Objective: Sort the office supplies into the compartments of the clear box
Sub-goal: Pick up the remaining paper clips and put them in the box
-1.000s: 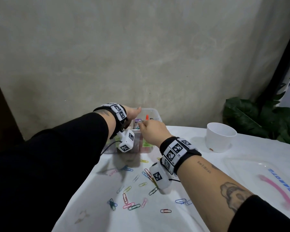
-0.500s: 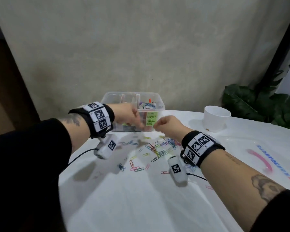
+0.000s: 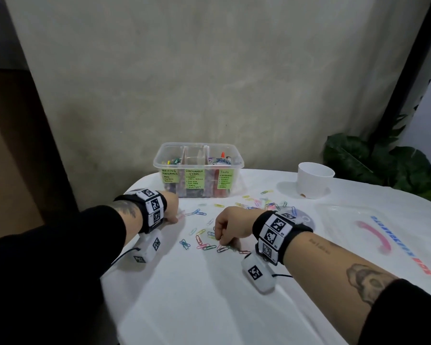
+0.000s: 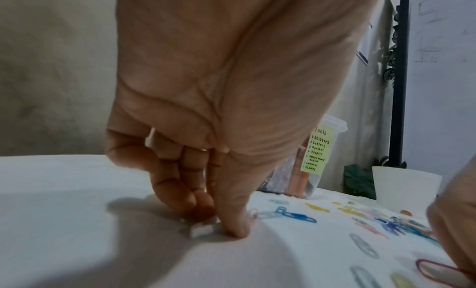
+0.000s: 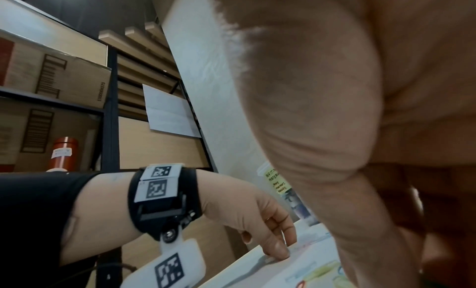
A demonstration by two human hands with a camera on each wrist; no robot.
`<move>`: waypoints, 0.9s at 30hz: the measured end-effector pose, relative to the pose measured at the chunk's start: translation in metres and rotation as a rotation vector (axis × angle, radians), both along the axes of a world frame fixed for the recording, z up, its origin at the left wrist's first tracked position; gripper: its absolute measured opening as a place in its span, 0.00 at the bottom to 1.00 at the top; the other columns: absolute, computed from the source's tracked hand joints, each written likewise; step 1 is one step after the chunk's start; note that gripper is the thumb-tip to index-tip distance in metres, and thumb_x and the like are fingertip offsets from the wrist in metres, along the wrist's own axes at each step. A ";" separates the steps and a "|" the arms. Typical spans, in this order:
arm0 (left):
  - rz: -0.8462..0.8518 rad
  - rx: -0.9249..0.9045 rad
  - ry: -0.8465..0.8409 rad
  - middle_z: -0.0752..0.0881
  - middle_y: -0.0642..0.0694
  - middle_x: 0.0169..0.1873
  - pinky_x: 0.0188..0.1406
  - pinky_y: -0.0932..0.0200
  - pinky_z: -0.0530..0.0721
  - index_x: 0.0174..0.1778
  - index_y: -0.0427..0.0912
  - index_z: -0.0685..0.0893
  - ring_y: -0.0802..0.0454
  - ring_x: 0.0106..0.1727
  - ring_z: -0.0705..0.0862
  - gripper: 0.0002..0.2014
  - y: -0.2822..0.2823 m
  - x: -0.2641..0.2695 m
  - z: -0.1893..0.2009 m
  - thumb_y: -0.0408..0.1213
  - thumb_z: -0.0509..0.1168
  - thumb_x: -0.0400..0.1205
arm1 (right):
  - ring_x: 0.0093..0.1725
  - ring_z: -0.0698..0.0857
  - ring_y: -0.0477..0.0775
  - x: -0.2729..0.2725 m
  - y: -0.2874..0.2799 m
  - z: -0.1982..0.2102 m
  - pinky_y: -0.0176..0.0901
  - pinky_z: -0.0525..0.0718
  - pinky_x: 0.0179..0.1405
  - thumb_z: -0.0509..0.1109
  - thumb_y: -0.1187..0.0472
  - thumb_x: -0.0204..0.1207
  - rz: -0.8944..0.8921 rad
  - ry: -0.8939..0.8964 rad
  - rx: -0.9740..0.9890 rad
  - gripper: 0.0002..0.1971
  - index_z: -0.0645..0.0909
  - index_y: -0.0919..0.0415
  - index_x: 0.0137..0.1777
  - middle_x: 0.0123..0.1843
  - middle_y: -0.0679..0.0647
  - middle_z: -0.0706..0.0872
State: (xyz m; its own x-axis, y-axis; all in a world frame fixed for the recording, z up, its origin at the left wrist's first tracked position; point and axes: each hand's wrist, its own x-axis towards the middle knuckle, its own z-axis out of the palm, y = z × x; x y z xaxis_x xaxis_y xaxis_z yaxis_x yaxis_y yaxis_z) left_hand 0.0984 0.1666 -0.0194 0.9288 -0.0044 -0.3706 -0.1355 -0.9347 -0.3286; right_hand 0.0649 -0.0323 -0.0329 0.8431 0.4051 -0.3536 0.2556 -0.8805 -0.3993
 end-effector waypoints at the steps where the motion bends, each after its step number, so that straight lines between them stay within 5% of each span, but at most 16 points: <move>1: 0.005 -0.006 -0.004 0.87 0.45 0.55 0.56 0.55 0.82 0.62 0.39 0.85 0.47 0.48 0.81 0.21 -0.001 0.001 0.002 0.51 0.64 0.82 | 0.40 0.87 0.51 0.000 0.000 -0.001 0.37 0.81 0.42 0.78 0.65 0.72 0.003 0.025 0.013 0.06 0.88 0.56 0.47 0.36 0.50 0.88; 4: 0.041 -0.082 0.017 0.86 0.48 0.45 0.46 0.58 0.81 0.53 0.41 0.88 0.49 0.43 0.81 0.16 0.000 0.007 0.015 0.50 0.68 0.79 | 0.39 0.88 0.52 -0.001 -0.003 -0.002 0.36 0.81 0.41 0.78 0.65 0.71 -0.003 0.038 0.032 0.06 0.88 0.57 0.47 0.38 0.53 0.89; 9: 0.177 -0.594 0.026 0.87 0.48 0.32 0.39 0.55 0.84 0.50 0.37 0.89 0.49 0.33 0.79 0.14 0.010 0.041 0.059 0.45 0.70 0.79 | 0.38 0.89 0.51 0.004 -0.005 -0.003 0.40 0.85 0.46 0.79 0.65 0.70 -0.014 0.054 0.075 0.07 0.89 0.58 0.47 0.34 0.47 0.88; 12: 0.224 -0.700 0.063 0.89 0.44 0.36 0.44 0.54 0.80 0.51 0.33 0.89 0.48 0.36 0.79 0.16 0.010 0.055 0.086 0.43 0.73 0.76 | 0.33 0.84 0.42 0.010 -0.006 -0.003 0.39 0.84 0.43 0.81 0.64 0.69 0.010 0.016 0.060 0.07 0.90 0.56 0.46 0.30 0.40 0.85; 15: 0.201 -0.533 0.097 0.92 0.40 0.48 0.51 0.54 0.85 0.54 0.35 0.90 0.46 0.39 0.83 0.17 0.003 0.054 0.084 0.40 0.77 0.73 | 0.33 0.82 0.41 0.021 -0.009 -0.002 0.43 0.85 0.46 0.81 0.63 0.67 0.002 -0.014 0.029 0.07 0.90 0.53 0.42 0.31 0.40 0.85; 18: 0.154 -0.330 0.103 0.93 0.45 0.46 0.49 0.56 0.89 0.56 0.36 0.89 0.49 0.44 0.91 0.19 -0.006 0.052 0.049 0.47 0.75 0.76 | 0.34 0.80 0.42 0.032 -0.012 -0.002 0.43 0.83 0.44 0.80 0.64 0.67 0.006 -0.024 0.001 0.08 0.89 0.52 0.42 0.33 0.41 0.84; 21: 0.064 -0.205 0.021 0.88 0.48 0.42 0.50 0.57 0.83 0.51 0.36 0.85 0.48 0.44 0.86 0.19 -0.015 0.046 0.025 0.52 0.67 0.82 | 0.36 0.82 0.46 0.038 -0.011 -0.004 0.45 0.86 0.47 0.80 0.64 0.67 -0.014 -0.033 0.031 0.08 0.87 0.54 0.44 0.35 0.43 0.84; 23: 0.050 -0.176 -0.029 0.85 0.46 0.45 0.53 0.56 0.80 0.56 0.39 0.84 0.48 0.44 0.80 0.20 -0.019 0.044 0.016 0.54 0.64 0.84 | 0.38 0.84 0.50 0.041 -0.009 -0.007 0.49 0.88 0.49 0.82 0.57 0.66 -0.064 -0.038 0.077 0.12 0.84 0.54 0.47 0.40 0.47 0.86; 27: -0.011 -0.088 -0.053 0.85 0.43 0.51 0.55 0.54 0.81 0.64 0.35 0.82 0.44 0.54 0.85 0.23 -0.022 0.044 0.004 0.51 0.62 0.85 | 0.37 0.85 0.53 0.039 -0.005 -0.008 0.54 0.89 0.48 0.87 0.50 0.58 -0.057 0.025 0.118 0.24 0.82 0.50 0.52 0.44 0.48 0.84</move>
State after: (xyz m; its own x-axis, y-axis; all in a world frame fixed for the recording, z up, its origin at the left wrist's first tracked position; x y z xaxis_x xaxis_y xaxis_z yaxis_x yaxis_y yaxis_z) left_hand 0.1422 0.1445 -0.0152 0.9468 -0.0448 -0.3187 -0.1303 -0.9589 -0.2521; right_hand 0.1042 -0.0372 -0.0405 0.8575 0.3971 -0.3271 0.1954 -0.8396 -0.5069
